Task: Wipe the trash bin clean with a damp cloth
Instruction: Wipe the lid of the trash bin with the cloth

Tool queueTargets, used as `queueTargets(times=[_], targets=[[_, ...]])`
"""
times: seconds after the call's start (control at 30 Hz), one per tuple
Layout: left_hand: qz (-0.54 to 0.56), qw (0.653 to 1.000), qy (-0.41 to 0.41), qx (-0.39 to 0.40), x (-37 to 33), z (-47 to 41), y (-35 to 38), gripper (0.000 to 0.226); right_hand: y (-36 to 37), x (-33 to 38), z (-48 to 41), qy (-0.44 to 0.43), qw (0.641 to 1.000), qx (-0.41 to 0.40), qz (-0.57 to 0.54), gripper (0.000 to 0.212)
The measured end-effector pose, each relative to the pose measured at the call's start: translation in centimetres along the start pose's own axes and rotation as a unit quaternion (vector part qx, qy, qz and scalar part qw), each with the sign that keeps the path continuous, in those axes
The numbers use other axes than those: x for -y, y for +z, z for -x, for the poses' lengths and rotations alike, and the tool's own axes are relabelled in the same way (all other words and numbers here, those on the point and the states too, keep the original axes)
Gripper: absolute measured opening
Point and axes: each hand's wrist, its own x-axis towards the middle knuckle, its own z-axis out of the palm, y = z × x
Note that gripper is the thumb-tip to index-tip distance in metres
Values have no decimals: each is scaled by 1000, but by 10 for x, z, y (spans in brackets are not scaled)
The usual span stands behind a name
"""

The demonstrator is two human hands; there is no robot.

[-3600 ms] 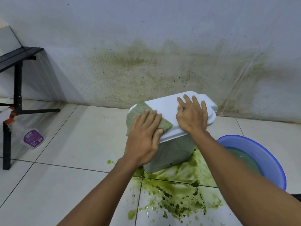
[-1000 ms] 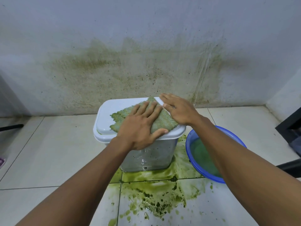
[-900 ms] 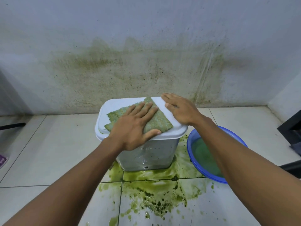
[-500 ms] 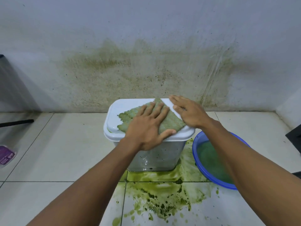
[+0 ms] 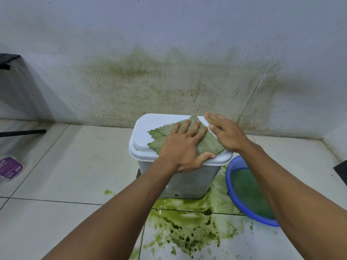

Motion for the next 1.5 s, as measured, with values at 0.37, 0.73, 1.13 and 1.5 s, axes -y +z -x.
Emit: queueTargets(times=[0.37,0.73,1.13,1.5], targets=[[6,998,-40,-43,75,49,1,89,-2,-2,2,-2,1000,12,-9,47],[117,968,-70,-211,79,71,24,72,35,85,-13,97,975,52,195,58],[416,853,-211,-235,49,89,38,88,3,54,-30,10,976,111,185,56],[515,743,-310,-295,43,77,42,69,40,90,-21,69,970,74,222,88]])
